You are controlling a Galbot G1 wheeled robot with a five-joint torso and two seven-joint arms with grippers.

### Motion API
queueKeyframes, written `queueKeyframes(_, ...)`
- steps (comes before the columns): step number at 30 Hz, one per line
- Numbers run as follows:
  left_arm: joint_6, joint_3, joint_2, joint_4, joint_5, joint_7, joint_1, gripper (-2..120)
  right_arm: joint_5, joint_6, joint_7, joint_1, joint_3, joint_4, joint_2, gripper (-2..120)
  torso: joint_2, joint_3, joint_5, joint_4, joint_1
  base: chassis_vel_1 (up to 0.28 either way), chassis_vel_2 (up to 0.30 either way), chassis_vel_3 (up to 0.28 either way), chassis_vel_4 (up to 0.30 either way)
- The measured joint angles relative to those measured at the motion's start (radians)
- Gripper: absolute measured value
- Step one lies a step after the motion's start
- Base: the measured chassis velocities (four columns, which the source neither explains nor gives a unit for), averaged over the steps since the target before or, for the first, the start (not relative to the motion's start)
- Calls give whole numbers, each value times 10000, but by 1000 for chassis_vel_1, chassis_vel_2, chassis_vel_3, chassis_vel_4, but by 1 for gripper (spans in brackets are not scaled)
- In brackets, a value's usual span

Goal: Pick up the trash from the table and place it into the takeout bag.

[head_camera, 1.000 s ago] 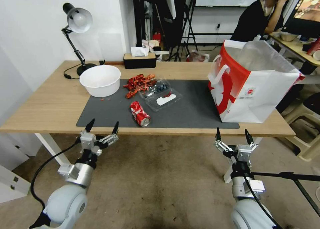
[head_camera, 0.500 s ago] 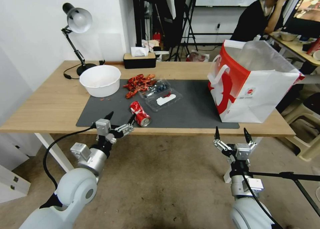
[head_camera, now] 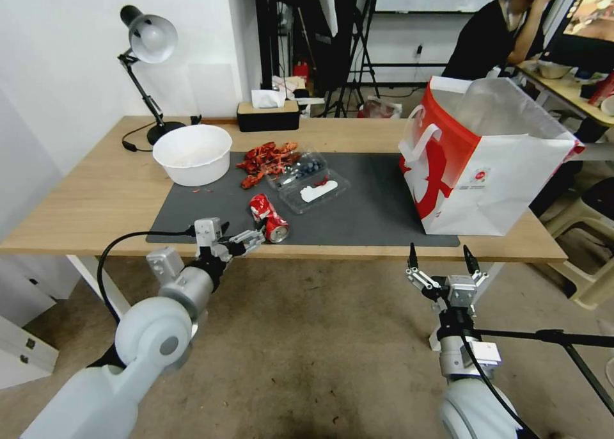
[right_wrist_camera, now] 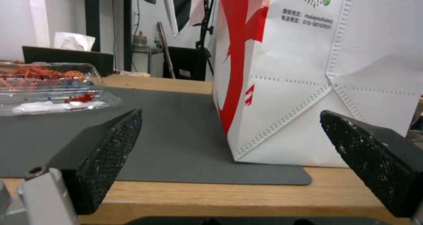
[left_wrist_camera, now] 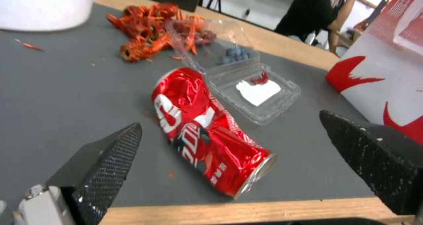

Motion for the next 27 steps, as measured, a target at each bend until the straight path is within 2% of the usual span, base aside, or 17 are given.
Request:
queueKeyframes(3, 81, 175, 0, 138, -103, -134, -266, 100, -1, -10, 0, -7, 3, 19, -5, 100, 0, 0, -1, 0, 0, 0, 0, 0, 0)
queueKeyframes(5, 351, 494, -3, 299, -536, -542, -820, 100, -4, -18, 0, -17, 29, 46, -6, 100, 0, 1, 0, 1, 0, 0, 0, 0, 0)
queueKeyframes(6, 351, 494, -3, 299, -536, -542, -820, 100, -4, -18, 0, -17, 29, 46, -6, 100, 0, 1, 0, 1, 0, 0, 0, 0, 0)
queueKeyframes(9, 737, 939, -18, 441, -815, -1170, -1401, 100, -10, -20, 3, -26, 41, 45, 19, 100, 0, 1, 0, -1, 0, 0, 0, 0, 0)
queueKeyframes(10, 737, 939, -18, 441, -815, -1170, -1401, 100, -10, -20, 3, -26, 41, 45, 19, 100, 0, 1, 0, -1, 0, 0, 0, 0, 0)
queueKeyframes(13, 1174, 1278, -39, 489, -1353, -1920, -1886, 100, -22, -20, 3, -21, 47, 39, 59, 100, 0, 0, 1, 0, 0, 0, 0, 0, 0)
queueKeyframes(14, 1174, 1278, -39, 489, -1353, -1920, -1886, 100, -22, -20, 3, -21, 47, 39, 59, 100, 0, 0, 1, 0, 0, 0, 0, 0, 0)
queueKeyframes(19, 1477, 1782, -86, 740, -1699, -2768, -2336, 99, -28, -26, 6, 11, 52, 30, 99, 100, 0, 1, 0, 0, 0, 0, 0, 0, 0)
queueKeyframes(27, 1650, 2266, -191, 1021, -1884, -3416, -2780, 98, -35, -29, 9, 20, 68, 4, 138, 100, 0, 1, 0, 0, 0, 0, 0, 0, 0)
